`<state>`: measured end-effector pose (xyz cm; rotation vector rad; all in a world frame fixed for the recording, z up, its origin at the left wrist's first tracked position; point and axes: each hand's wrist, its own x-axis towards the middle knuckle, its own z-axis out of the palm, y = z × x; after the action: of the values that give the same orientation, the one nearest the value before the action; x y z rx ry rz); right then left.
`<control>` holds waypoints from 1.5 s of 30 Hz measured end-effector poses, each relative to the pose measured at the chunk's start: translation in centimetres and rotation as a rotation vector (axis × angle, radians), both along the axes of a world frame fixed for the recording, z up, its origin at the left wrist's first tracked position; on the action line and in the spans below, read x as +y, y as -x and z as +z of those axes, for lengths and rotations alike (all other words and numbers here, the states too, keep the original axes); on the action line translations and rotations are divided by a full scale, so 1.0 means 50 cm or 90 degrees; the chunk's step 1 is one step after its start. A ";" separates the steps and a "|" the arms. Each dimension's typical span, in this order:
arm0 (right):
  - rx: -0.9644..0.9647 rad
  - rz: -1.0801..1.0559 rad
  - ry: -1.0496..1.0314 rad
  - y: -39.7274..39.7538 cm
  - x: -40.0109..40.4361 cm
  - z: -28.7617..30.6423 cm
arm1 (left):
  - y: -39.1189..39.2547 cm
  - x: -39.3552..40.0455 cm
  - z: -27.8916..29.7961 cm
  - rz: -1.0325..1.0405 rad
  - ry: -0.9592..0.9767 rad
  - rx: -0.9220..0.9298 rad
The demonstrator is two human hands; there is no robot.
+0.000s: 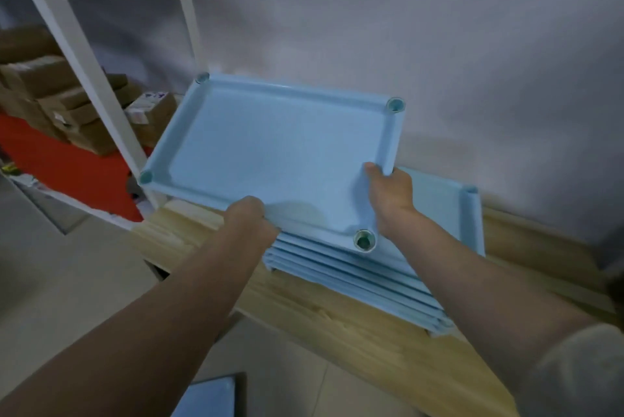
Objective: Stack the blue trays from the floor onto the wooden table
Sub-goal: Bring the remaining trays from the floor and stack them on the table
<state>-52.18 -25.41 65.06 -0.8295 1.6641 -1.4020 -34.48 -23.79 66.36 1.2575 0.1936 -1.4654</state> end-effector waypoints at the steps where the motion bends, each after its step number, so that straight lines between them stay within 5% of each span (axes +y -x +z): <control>1: -0.004 -0.020 -0.004 0.033 0.000 0.004 | 0.012 -0.007 -0.016 -0.042 0.025 0.000; 5: -0.029 -0.075 -0.050 0.149 0.013 0.014 | 0.086 -0.010 -0.011 -0.173 0.114 -0.082; 15: -0.029 -0.119 -0.067 0.305 0.087 0.045 | 0.227 -0.016 0.014 -0.285 0.225 -0.023; 29: -0.024 -0.175 -0.168 0.341 0.185 0.005 | 0.279 0.011 -0.030 -0.419 0.166 -0.009; 45: -0.068 -0.140 -0.183 0.318 0.211 -0.062 | 0.247 0.027 -0.098 -0.393 0.101 -0.022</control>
<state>-68.10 -14.85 61.94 -0.4130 1.8594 -1.2843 -46.81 -22.46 61.48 1.2683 -0.3608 -1.9316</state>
